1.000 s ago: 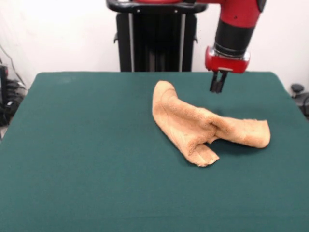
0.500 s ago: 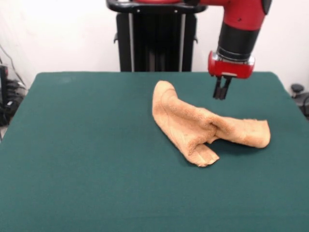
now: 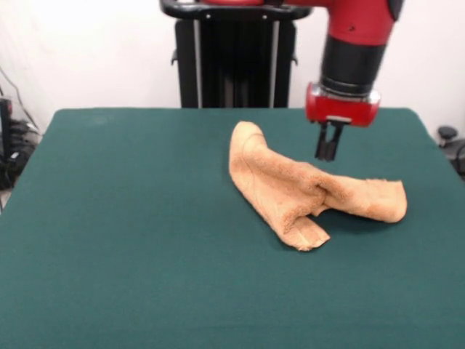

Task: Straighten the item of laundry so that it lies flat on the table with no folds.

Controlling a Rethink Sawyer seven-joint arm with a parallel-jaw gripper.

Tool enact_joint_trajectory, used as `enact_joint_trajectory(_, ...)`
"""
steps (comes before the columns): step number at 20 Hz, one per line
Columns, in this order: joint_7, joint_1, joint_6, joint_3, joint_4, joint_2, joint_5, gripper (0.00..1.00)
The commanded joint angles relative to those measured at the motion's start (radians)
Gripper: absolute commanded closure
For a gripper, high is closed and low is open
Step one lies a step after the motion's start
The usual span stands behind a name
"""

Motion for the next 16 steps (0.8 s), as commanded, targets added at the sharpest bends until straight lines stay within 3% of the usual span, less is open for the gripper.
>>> enact_joint_trajectory(1,-0.077,-0.080,0.108,0.089,-0.135,0.068,-0.051,1.00)
enact_joint_trajectory(8,-0.096,-0.105,0.139,0.124,-0.281,0.169,-0.063,1.00)
enact_joint_trajectory(16,-0.032,-0.065,0.132,0.105,-0.313,0.194,-0.050,1.00)
